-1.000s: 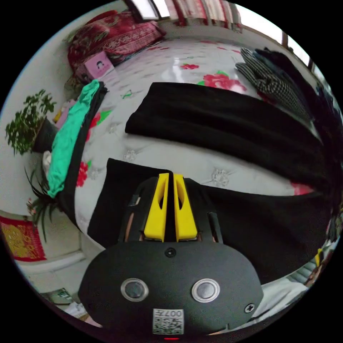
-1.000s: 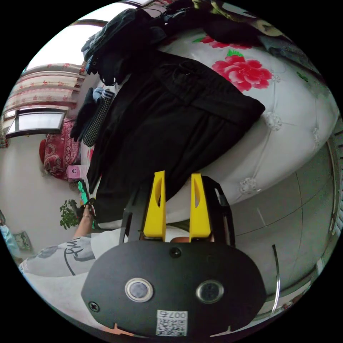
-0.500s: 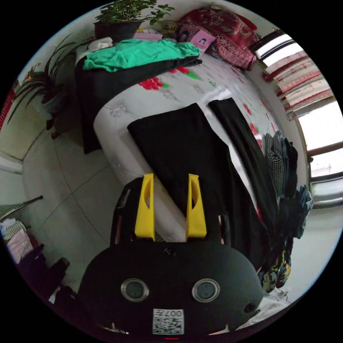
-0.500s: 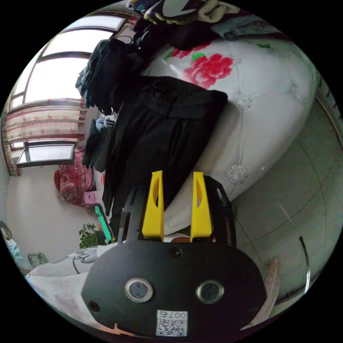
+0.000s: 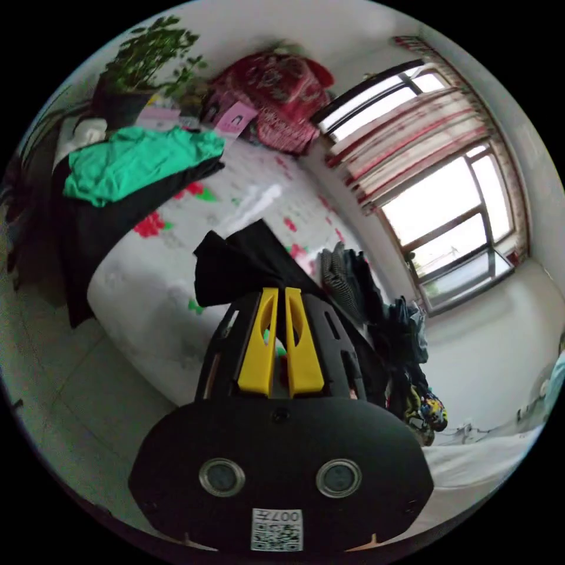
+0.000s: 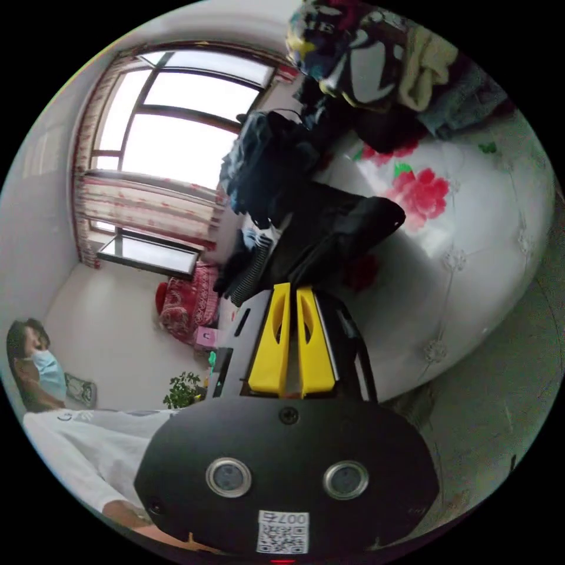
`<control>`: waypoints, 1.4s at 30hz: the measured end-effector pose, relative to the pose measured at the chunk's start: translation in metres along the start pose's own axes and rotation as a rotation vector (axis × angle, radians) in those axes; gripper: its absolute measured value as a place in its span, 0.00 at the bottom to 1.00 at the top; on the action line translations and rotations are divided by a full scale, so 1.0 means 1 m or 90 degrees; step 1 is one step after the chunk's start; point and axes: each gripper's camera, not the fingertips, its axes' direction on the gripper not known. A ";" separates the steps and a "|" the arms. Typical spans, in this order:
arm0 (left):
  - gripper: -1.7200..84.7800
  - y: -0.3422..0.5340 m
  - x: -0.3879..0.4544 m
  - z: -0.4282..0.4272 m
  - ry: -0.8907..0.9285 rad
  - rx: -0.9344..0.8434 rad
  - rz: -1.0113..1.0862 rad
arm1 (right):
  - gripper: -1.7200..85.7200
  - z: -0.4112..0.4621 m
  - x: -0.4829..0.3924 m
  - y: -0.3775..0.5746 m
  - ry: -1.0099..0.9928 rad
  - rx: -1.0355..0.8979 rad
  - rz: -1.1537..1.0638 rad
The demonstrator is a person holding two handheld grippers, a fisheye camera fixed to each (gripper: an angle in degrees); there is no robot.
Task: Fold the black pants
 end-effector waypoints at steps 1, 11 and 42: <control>0.01 -0.005 0.015 -0.018 0.010 0.028 0.038 | 0.02 -0.004 -0.006 0.001 -0.004 0.015 -0.014; 0.03 -0.111 0.066 0.038 -0.031 0.013 0.070 | 0.02 0.029 -0.083 -0.051 -0.016 0.087 -0.135; 0.03 -0.233 -0.053 0.343 -0.212 -0.189 -0.092 | 0.04 0.269 0.067 -0.174 0.186 -0.149 0.134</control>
